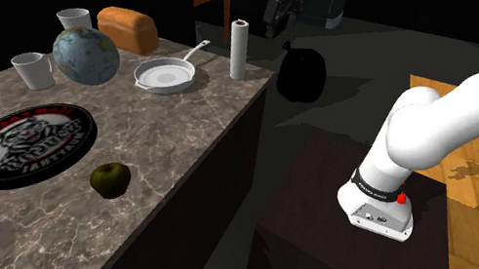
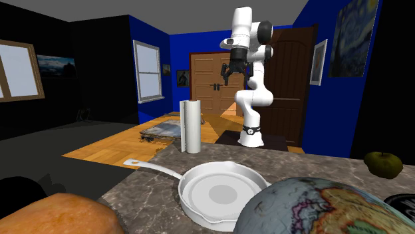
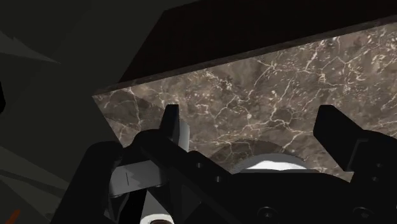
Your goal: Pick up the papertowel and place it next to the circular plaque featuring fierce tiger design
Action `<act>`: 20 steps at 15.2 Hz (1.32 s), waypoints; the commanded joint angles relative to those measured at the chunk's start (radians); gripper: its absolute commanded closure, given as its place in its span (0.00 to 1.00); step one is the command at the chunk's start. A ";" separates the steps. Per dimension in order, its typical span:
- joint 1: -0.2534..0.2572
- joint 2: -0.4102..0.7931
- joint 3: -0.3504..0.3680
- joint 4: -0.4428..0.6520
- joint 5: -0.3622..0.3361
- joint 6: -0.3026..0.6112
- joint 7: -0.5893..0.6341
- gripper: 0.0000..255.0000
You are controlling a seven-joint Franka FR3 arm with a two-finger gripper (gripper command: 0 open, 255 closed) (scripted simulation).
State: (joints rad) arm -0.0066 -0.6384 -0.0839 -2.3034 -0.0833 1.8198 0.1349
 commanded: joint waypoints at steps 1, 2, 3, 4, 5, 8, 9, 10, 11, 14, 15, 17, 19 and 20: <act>-0.005 0.070 -0.017 0.030 -0.003 0.051 -0.007 0.00; -0.009 0.102 -0.027 0.046 -0.004 0.072 -0.014 0.00; -0.011 0.135 -0.037 0.064 -0.005 0.092 -0.020 0.00; -0.014 0.168 -0.048 0.083 -0.004 0.111 -0.027 0.00; -0.017 0.201 -0.057 0.103 -0.003 0.129 -0.033 0.00; -0.024 0.302 -0.087 0.169 0.007 0.178 -0.056 0.00; -0.026 0.337 -0.097 0.194 0.012 0.192 -0.064 0.00; -0.028 0.371 -0.106 0.220 0.018 0.205 -0.072 0.00; -0.031 0.406 -0.115 0.247 0.025 0.217 -0.081 0.00; -0.039 0.511 -0.142 0.335 0.052 0.246 -0.109 0.00; -0.043 0.547 -0.150 0.367 0.063 0.253 -0.119 0.00; -0.044 0.554 -0.150 0.362 0.065 0.266 -0.120 0.00; -0.044 0.564 -0.151 0.347 0.068 0.291 -0.122 0.00; -0.044 0.570 -0.152 0.340 0.070 0.304 -0.123 0.00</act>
State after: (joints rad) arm -0.0508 -0.0739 -0.2351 -1.9559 -0.0152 2.1100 0.0128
